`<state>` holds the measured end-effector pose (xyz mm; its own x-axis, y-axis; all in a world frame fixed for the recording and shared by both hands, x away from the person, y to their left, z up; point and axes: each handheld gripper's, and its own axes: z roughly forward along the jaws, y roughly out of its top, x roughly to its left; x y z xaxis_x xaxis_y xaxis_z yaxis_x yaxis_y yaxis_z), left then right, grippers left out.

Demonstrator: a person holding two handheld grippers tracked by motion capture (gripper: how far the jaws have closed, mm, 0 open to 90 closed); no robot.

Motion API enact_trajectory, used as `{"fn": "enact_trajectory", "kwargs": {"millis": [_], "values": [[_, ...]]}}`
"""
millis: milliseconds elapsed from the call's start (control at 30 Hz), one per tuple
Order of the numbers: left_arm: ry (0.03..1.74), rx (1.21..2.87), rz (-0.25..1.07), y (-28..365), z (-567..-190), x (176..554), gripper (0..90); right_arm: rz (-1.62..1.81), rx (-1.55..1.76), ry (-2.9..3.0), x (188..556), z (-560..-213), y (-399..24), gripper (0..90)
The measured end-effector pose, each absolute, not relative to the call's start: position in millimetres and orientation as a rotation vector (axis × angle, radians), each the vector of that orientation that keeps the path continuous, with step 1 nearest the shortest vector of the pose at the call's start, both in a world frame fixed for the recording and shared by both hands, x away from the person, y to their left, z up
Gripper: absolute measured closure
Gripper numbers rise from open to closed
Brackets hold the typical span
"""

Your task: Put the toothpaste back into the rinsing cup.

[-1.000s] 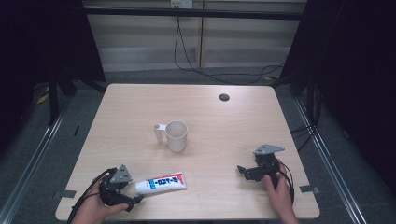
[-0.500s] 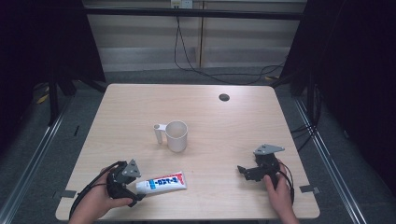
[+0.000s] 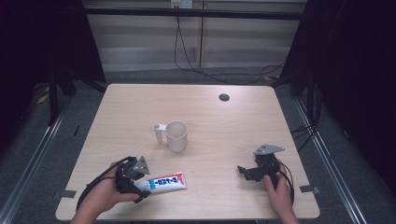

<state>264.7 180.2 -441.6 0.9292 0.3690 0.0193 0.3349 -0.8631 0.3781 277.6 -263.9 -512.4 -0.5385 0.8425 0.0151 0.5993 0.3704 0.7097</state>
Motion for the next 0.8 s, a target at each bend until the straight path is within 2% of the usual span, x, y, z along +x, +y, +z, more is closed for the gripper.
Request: {"fn": "enact_trajectory", "kwargs": {"millis": [367, 433, 800], "values": [[0.475, 2.731, 0.113, 164.8, -437.1, 273.9, 28.0, 0.963, 1.263, 2.287, 277.3, -512.3, -263.7, 6.2], [0.463, 2.728, 0.102, 162.0, -436.4, 274.9, 31.1, 0.963, 1.263, 2.287, 277.3, -512.3, -263.8, 6.2], [0.428, 2.763, 0.078, 145.8, -435.3, 278.5, 32.9, 0.964, 1.263, 2.287, 277.4, -512.3, -263.8, 6.2]]}}
